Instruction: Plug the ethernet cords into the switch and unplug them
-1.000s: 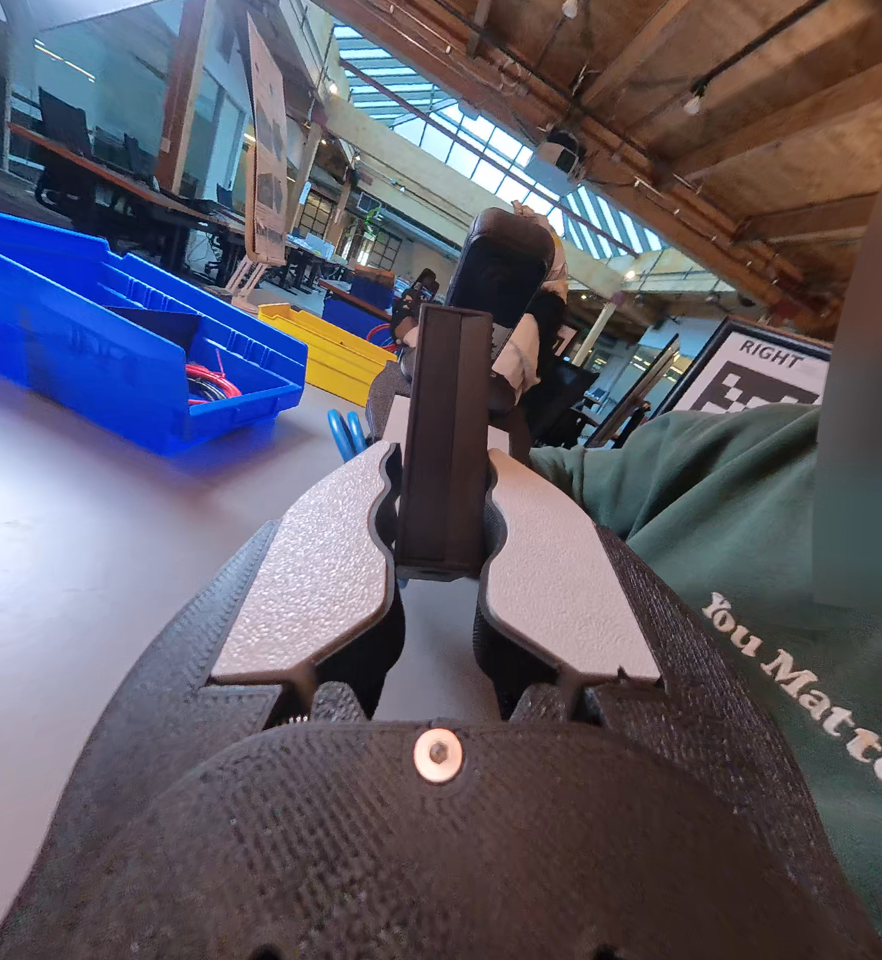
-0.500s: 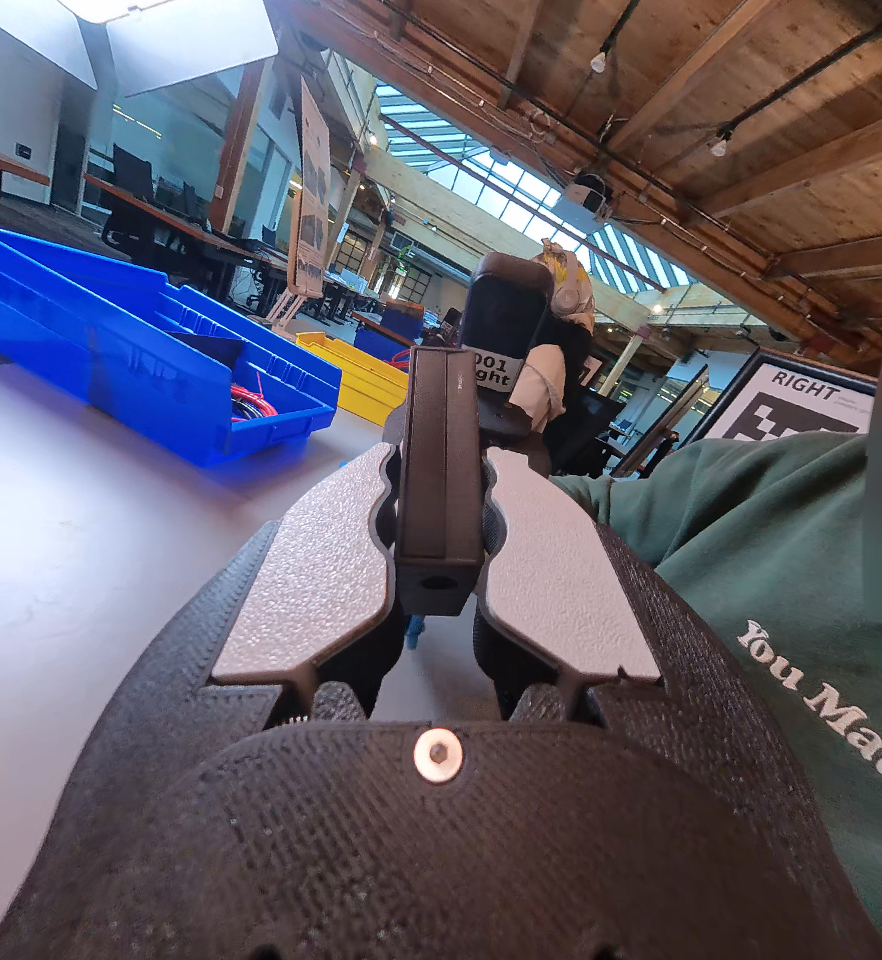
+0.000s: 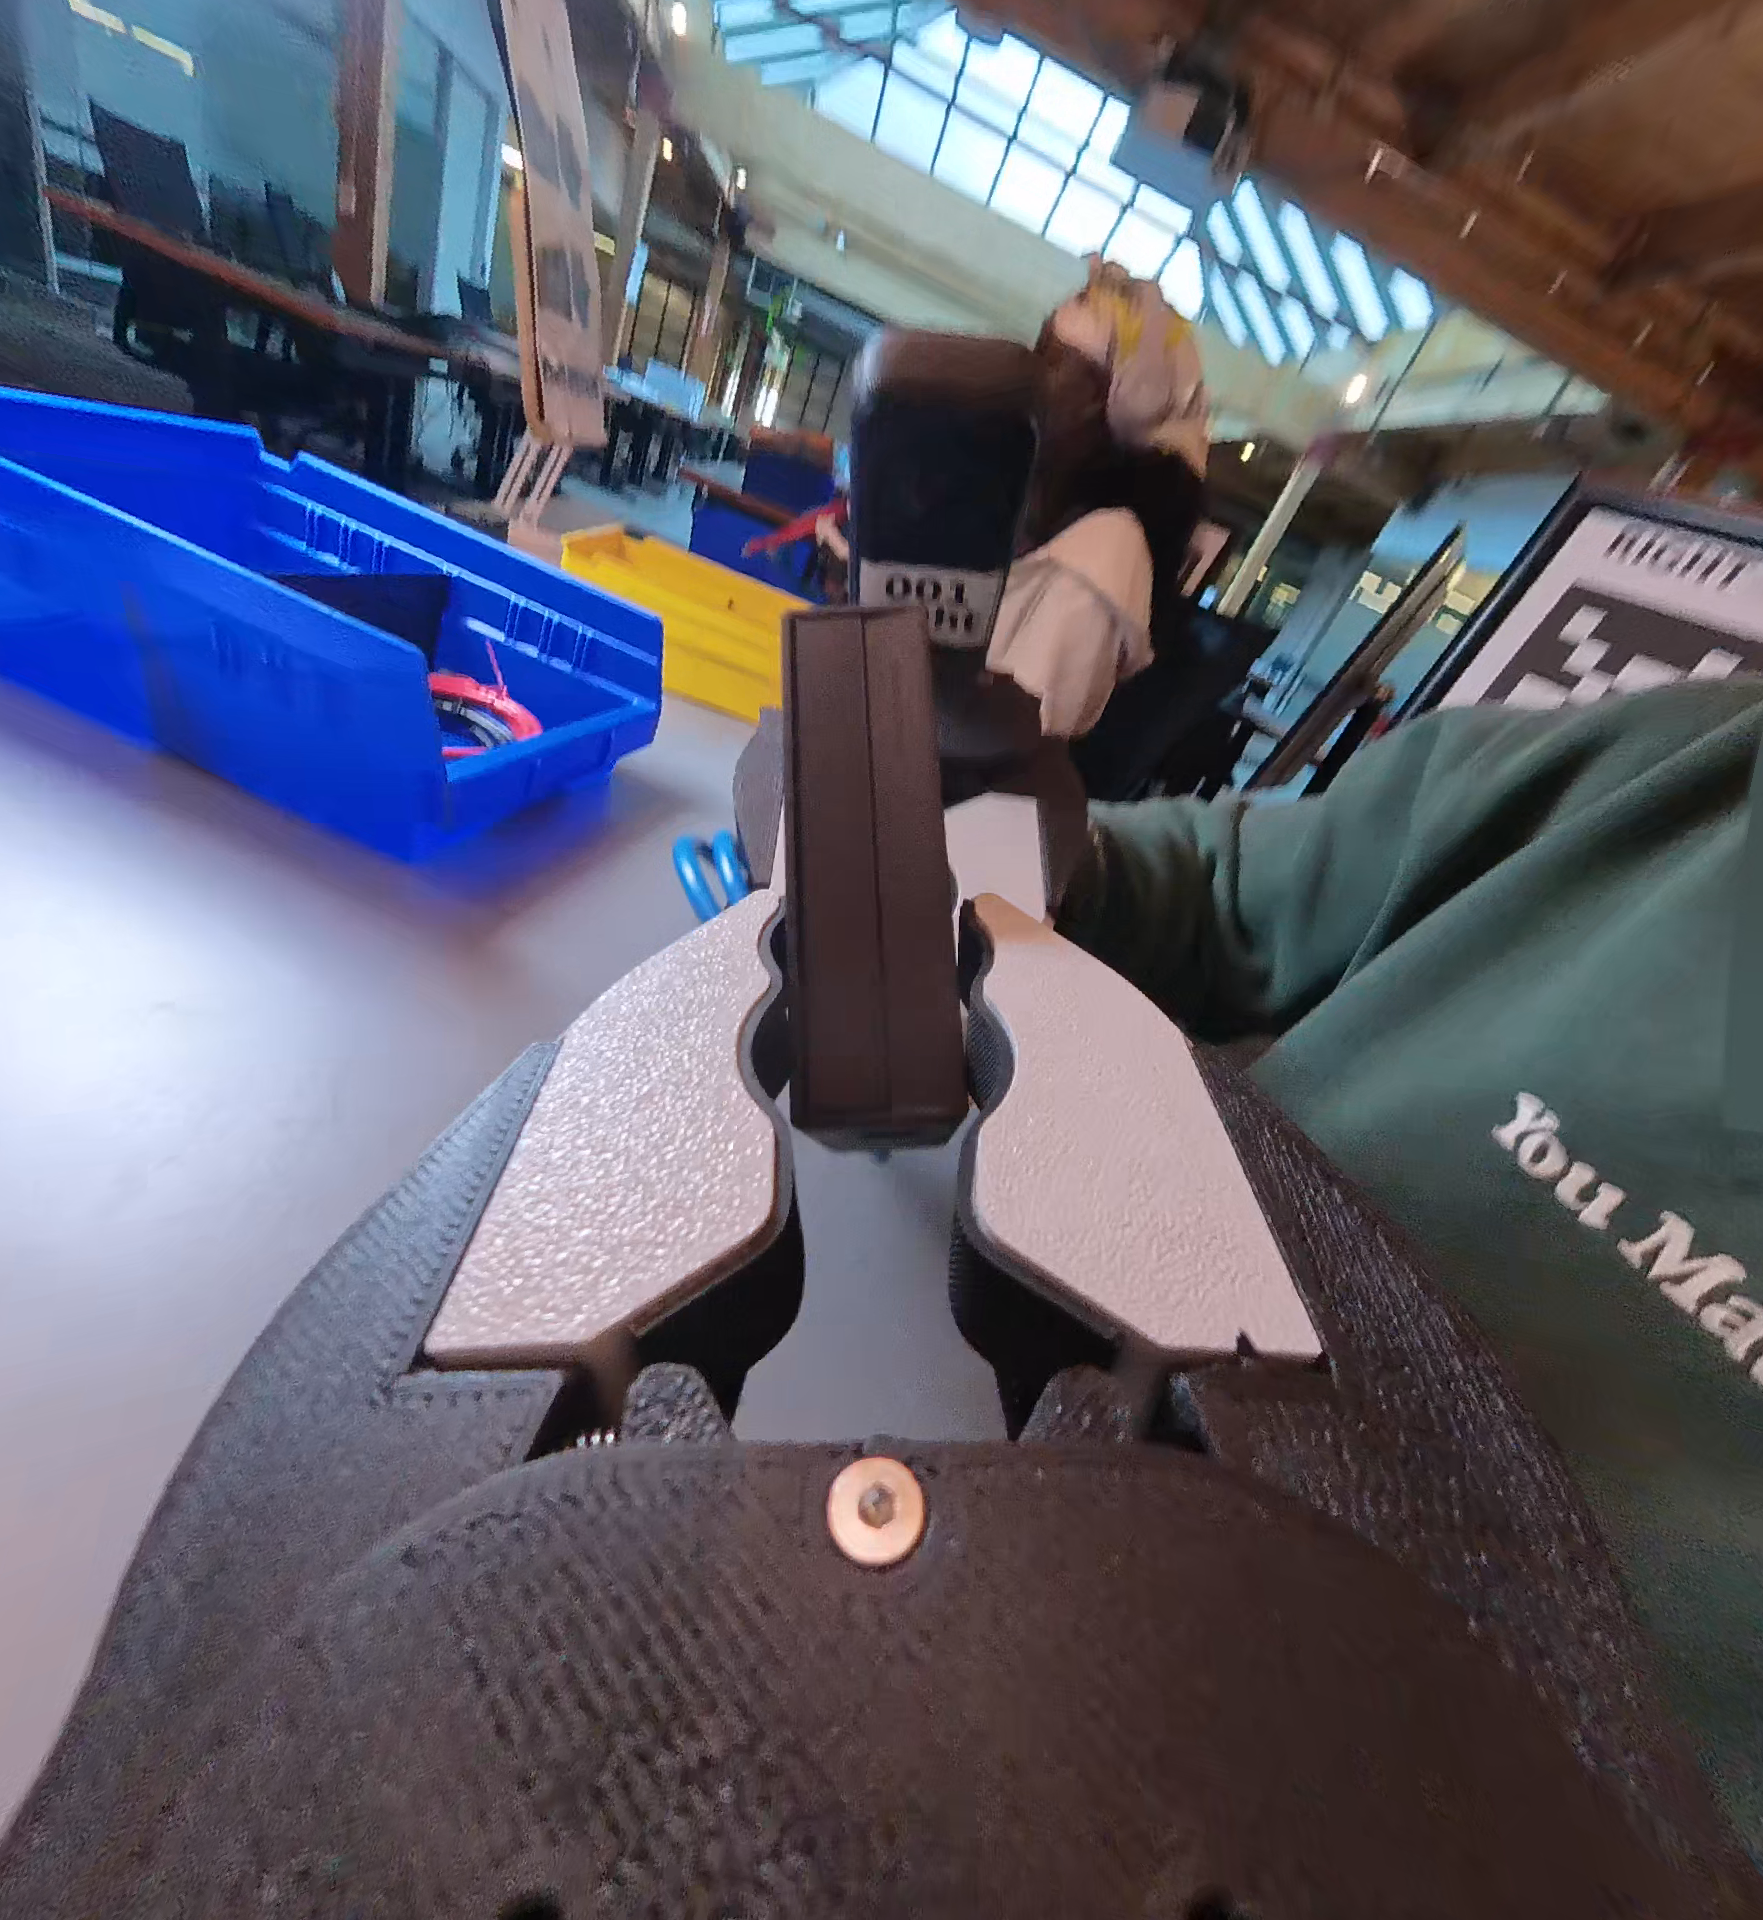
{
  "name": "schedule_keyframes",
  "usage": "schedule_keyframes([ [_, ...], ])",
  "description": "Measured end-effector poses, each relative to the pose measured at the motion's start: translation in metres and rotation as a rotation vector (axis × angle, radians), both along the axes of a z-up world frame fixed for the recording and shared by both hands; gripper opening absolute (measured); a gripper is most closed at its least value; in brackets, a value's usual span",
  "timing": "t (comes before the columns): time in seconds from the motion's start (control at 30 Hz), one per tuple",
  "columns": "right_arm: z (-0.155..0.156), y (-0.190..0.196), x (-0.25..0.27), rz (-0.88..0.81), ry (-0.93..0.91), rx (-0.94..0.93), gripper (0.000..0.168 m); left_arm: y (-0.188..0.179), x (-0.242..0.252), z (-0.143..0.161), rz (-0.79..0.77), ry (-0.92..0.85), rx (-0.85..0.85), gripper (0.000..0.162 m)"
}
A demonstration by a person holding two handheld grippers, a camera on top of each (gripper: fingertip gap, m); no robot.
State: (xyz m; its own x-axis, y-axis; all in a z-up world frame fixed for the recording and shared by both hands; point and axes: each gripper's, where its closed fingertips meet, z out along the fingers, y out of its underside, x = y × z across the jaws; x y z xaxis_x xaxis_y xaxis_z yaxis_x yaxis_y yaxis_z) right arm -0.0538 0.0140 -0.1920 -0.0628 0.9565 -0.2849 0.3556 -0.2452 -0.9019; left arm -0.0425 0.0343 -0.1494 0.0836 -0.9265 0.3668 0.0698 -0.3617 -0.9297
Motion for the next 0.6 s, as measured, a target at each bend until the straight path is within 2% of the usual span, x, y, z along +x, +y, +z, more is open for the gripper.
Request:
schedule_keyframes([
  [0.07,0.003,0.0,0.003,0.014,-0.018,-0.049,0.014,-0.003,0.002,-0.013,-0.016,0.123,0.036,0.031],
  [0.17,0.0,0.002,0.006,0.014,-0.078,-0.058,0.014,-0.007,0.005,-0.02,-0.02,0.196,0.063,0.03],
  [0.33,-0.002,0.01,0.006,-0.051,-0.087,-0.174,0.014,0.0,0.007,-0.016,0.065,0.155,0.072,0.029],
  [0.6,0.004,0.016,0.006,-0.133,-0.039,-0.142,0.014,0.008,0.009,-0.002,0.128,0.015,0.009,0.029],
])
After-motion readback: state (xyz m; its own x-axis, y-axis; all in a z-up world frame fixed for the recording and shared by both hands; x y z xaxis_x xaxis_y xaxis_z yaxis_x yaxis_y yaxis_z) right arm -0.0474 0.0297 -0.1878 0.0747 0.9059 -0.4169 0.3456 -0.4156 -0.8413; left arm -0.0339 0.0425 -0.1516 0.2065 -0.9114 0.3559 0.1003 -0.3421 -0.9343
